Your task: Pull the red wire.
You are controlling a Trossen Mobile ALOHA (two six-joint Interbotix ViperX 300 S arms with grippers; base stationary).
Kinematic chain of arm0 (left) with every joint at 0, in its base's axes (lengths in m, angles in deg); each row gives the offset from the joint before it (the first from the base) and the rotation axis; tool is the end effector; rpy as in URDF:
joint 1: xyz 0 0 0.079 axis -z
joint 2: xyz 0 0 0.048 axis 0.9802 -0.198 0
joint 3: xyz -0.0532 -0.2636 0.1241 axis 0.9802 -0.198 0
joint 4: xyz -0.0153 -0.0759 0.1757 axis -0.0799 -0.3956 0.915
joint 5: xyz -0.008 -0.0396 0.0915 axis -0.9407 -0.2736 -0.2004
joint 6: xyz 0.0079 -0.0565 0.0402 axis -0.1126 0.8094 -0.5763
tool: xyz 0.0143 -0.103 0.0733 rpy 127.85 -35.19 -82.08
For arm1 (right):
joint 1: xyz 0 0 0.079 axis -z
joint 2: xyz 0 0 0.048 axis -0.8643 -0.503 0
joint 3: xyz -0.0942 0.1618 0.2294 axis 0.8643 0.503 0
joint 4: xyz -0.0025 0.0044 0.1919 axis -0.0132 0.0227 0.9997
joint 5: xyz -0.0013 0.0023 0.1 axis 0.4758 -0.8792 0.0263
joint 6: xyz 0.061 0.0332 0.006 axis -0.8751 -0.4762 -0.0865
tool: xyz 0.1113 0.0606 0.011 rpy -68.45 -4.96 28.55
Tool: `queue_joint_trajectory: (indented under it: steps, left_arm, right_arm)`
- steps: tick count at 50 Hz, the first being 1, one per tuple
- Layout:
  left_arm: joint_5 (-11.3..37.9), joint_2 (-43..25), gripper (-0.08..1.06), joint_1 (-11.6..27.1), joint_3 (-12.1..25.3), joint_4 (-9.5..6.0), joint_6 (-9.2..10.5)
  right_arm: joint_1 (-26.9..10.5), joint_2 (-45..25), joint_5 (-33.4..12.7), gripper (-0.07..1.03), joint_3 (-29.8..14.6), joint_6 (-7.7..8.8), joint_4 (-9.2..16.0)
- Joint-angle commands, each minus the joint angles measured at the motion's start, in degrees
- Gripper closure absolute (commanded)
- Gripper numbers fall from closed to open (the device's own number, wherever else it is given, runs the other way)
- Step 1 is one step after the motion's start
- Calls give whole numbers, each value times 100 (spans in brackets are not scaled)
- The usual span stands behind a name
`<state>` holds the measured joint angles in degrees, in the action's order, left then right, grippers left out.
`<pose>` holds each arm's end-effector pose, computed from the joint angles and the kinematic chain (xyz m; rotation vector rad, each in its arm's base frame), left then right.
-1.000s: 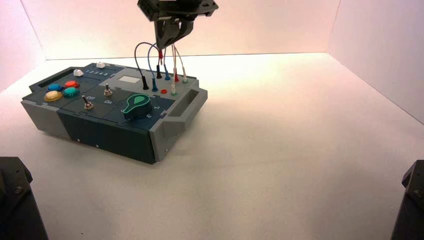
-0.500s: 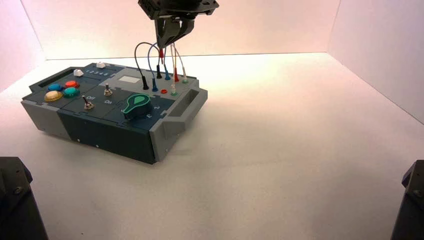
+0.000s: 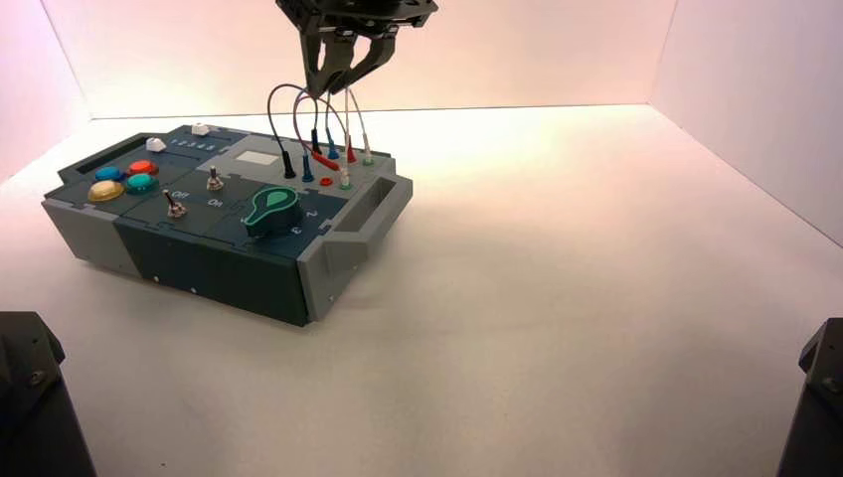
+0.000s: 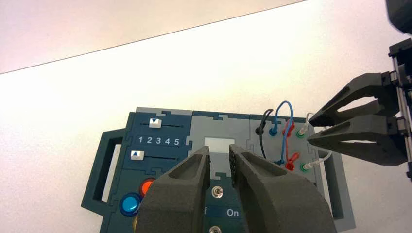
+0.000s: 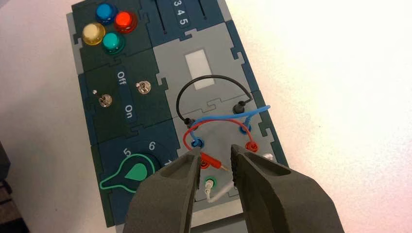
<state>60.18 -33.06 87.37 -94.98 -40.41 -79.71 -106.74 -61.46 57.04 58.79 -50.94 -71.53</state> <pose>0.2678 -0.0583 0.1771 0.0893 0.7089 -0.2517 0.3068 0.3673 0.0993 -0.3558 0.9421 0.8861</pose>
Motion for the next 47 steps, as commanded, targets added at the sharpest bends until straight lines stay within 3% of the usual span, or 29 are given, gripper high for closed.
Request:
queue_joint_trajectory:
  steps: [1, 33, 47]
  left_arm:
    - [-18, 9, 73, 18, 132, 9, 0]
    - [-18, 334, 73, 18, 132, 9, 0]
    - [-44, 316, 73, 18, 132, -18, 35]
  right_arm:
    - [-9, 290, 26, 62, -176, 18, 0]
    - [-9, 369, 26, 64, -264, -9, -9]
    - [-9, 369, -35, 64, -255, -97, 26]
